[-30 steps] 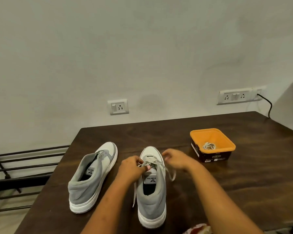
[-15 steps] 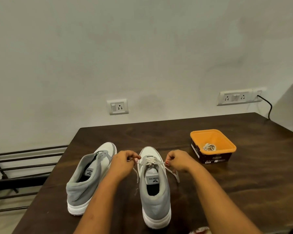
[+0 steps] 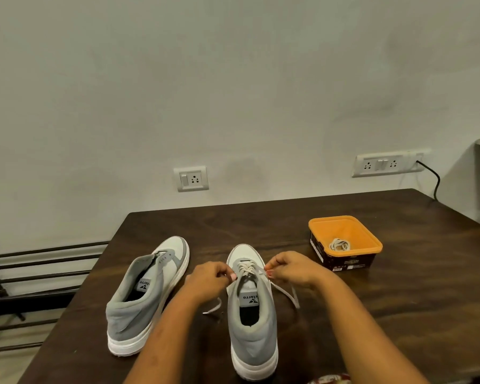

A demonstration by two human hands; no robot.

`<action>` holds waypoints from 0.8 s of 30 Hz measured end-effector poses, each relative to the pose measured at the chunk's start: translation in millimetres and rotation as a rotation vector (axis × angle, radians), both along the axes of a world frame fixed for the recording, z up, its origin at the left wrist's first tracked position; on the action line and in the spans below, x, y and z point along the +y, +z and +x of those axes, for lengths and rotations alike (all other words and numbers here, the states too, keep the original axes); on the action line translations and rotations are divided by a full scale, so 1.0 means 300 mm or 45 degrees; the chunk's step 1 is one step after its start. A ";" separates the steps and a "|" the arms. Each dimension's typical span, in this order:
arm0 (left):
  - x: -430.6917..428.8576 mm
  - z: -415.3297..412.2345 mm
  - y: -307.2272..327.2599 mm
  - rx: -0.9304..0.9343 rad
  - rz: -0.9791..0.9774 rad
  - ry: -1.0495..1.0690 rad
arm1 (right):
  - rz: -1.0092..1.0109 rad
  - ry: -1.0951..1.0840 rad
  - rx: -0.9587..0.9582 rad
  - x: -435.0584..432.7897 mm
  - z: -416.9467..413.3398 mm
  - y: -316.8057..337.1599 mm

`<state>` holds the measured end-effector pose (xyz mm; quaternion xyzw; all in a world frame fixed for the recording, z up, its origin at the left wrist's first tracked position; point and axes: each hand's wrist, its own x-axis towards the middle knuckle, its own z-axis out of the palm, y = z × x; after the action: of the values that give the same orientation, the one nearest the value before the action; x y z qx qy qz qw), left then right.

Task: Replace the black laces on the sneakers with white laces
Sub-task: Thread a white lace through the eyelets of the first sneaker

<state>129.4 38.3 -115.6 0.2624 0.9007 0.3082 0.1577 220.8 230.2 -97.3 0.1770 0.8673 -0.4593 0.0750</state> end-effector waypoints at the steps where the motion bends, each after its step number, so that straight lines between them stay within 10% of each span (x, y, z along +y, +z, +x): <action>1: 0.012 0.005 -0.002 -0.003 0.013 -0.010 | 0.017 0.032 -0.003 -0.013 -0.008 -0.004; 24: 0.057 0.010 0.024 0.234 -0.003 0.048 | 0.230 0.020 -0.084 -0.023 -0.029 -0.011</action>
<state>132.5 55.3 -108.4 0.2723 0.9165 0.2847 0.0688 212.0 223.1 -100.6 0.1911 0.9036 -0.3726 0.0908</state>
